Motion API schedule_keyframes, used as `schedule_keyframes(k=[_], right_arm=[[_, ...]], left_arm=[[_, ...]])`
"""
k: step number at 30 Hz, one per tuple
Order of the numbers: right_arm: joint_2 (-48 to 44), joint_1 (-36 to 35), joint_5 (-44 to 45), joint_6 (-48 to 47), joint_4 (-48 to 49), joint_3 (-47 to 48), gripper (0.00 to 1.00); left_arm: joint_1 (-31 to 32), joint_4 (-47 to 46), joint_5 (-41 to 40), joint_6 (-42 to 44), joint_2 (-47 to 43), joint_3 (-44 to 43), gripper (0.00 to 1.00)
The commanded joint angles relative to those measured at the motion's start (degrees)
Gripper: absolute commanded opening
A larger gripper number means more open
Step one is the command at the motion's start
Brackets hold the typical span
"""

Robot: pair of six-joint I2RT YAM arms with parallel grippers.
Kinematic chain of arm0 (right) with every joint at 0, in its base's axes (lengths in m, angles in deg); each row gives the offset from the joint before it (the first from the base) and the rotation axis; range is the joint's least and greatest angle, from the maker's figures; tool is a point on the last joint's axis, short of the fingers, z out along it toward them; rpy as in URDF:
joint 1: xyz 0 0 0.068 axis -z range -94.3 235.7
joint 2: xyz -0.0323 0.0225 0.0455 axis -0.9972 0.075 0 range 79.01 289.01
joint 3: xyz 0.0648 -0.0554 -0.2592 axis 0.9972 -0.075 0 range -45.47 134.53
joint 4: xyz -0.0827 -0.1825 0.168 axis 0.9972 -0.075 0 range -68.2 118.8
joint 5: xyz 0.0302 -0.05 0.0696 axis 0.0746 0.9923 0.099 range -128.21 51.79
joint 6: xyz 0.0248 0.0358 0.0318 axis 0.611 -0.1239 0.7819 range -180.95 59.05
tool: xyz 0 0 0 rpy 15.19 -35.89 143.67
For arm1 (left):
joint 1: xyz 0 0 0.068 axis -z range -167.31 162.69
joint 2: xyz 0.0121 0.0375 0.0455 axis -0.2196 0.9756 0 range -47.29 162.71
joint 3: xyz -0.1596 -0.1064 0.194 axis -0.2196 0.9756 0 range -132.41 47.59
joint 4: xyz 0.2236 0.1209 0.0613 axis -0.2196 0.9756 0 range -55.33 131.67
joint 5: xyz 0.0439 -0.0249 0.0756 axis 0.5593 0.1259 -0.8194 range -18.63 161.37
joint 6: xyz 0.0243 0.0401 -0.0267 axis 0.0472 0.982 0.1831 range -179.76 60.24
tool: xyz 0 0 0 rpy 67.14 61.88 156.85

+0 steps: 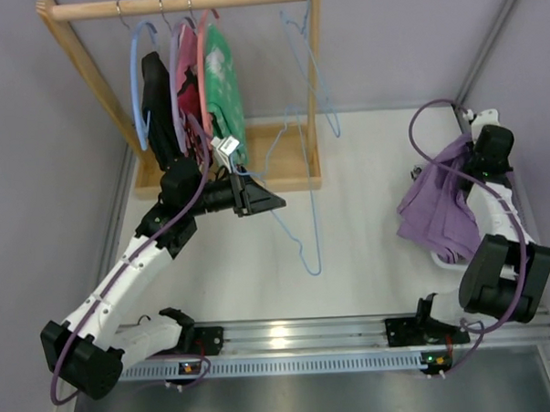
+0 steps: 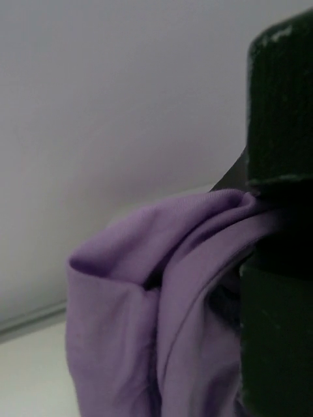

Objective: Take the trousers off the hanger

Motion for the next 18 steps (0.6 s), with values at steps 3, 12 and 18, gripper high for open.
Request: schedule_keyframes(k=[3,12,18], right_arm=[[6.72,0.61,-7.46,7.42,-10.98,7.39,0.13],[2.6,1.23,-12.38,8.12,-20.74,11.17,0.83],[-3.02,3.34,-19.67,7.95,-32.61,16.79,0.99]], left_arm=[[0.66,-1.55,0.14,3.17,-1.69,-2.99,0.0],[1.37,3.28,-2.4,7.82,-1.43,-7.38,0.0],[2.42,9.0,-12.15,11.6,-2.04,-12.04,0.0]])
